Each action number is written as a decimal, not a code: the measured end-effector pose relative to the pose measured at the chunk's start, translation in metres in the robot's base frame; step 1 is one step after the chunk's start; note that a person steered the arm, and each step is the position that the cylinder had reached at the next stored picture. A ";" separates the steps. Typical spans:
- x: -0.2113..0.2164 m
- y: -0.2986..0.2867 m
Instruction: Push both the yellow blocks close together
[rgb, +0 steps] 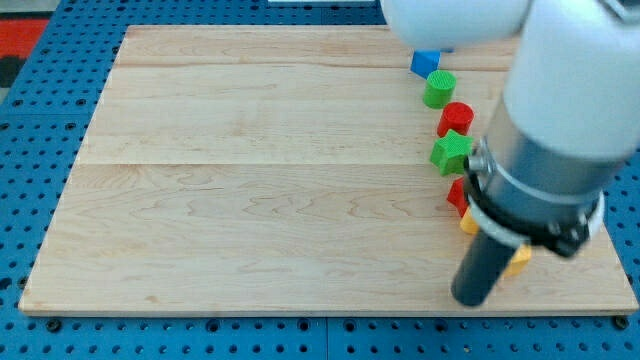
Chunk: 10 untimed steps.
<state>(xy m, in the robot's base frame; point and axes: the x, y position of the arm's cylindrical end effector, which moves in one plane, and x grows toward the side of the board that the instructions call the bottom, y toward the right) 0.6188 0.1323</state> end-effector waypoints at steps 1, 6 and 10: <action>0.000 0.017; -0.036 0.083; -0.058 0.098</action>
<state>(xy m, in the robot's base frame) 0.5609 0.2303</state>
